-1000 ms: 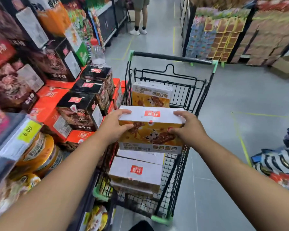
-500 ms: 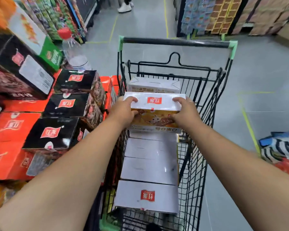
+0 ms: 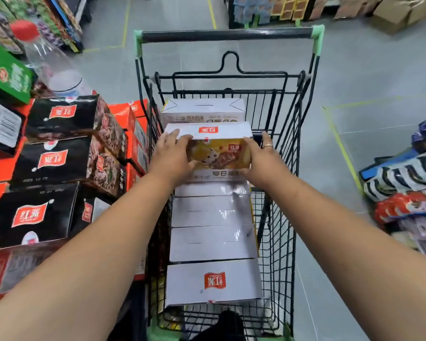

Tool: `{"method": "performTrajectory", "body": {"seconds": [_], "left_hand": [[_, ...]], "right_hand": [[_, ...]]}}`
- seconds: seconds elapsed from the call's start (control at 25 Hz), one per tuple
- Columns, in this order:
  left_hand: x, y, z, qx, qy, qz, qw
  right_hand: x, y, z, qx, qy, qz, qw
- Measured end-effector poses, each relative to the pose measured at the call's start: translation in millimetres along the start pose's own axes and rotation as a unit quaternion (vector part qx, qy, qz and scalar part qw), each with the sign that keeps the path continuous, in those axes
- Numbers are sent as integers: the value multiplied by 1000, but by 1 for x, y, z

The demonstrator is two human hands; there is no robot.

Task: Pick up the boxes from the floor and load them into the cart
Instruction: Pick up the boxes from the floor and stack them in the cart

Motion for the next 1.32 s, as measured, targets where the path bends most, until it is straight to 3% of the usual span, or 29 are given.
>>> {"method": "performTrajectory", "body": {"seconds": [0.36,0.56,0.76,1.08,1.32], "left_hand": [[78,-4,-160,62,-187,0,980],[177,-23,-280,51,-332,43,941],[285,-50,-401,47,-415,68,906],[496,-111,-598,40,-573,118,810],[645,-156,-709,12,-699,172,694]], "right_hand": [[132,64,-95,-47,-96,-129,986],[254,89,-187,-60,-173,-188,965],[406,106,-271,-70,-226,-239,942],[674,113,-404,-96,-359,-320,872],[851,92,-461,-120,-485,-388,774]]}}
Point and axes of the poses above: each hand's wrist, its own x-axis away from the middle knuckle, its own y-axis out of the back of the hand, z = x × y, the point moved 5 cm from there along -x, towards the middle knuckle, and after that the axes turned 4 degrees about y, right-handed, at the moved point
